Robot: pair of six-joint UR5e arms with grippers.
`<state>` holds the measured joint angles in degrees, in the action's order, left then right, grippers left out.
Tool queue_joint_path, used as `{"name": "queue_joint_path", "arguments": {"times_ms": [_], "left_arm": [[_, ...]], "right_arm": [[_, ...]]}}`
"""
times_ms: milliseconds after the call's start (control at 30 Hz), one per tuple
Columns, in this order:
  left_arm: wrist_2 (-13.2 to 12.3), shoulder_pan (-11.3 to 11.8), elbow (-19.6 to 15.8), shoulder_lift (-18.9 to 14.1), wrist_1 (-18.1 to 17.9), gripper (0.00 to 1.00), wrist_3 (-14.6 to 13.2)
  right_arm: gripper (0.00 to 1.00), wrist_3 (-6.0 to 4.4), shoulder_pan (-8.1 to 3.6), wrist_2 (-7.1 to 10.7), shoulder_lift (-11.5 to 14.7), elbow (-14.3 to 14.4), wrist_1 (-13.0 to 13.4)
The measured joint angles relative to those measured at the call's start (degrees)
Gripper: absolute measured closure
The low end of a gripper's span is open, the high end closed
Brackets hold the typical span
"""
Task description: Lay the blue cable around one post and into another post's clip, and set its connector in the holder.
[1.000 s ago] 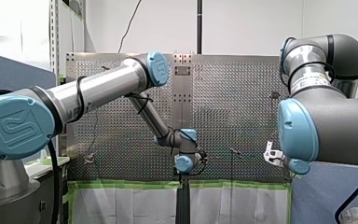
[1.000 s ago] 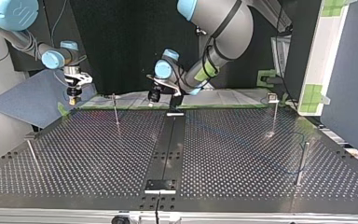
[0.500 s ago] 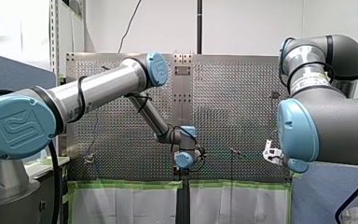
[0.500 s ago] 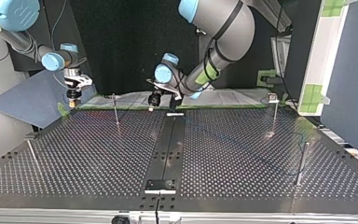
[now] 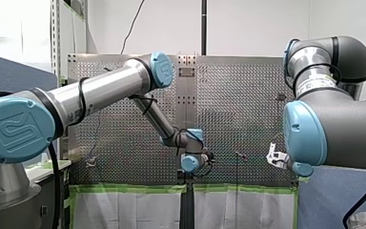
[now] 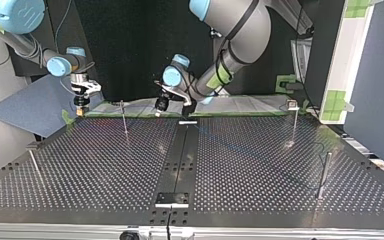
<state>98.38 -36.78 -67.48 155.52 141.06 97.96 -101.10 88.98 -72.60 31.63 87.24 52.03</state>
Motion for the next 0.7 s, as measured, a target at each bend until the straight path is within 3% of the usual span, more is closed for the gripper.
{"name": "queue_joint_path", "arguments": {"times_ms": [33, 300, 700], "left_arm": [[-0.23, -0.2, 0.0, 0.0, 0.13, 0.0, -0.06], [-2.96, -1.81, 0.0, 0.0, 2.97, 0.0, -1.19], [-3.22, -5.63, 0.03, -0.09, 7.42, 0.0, -3.76]], "right_arm": [[1.0, 0.0, 0.03, 0.0, -0.01, 0.0, -0.02], [1.0, 0.01, 0.18, 0.0, -0.02, 0.0, -0.15], [1.0, 0.01, 0.21, 0.0, -0.05, -0.01, -0.2]]}}
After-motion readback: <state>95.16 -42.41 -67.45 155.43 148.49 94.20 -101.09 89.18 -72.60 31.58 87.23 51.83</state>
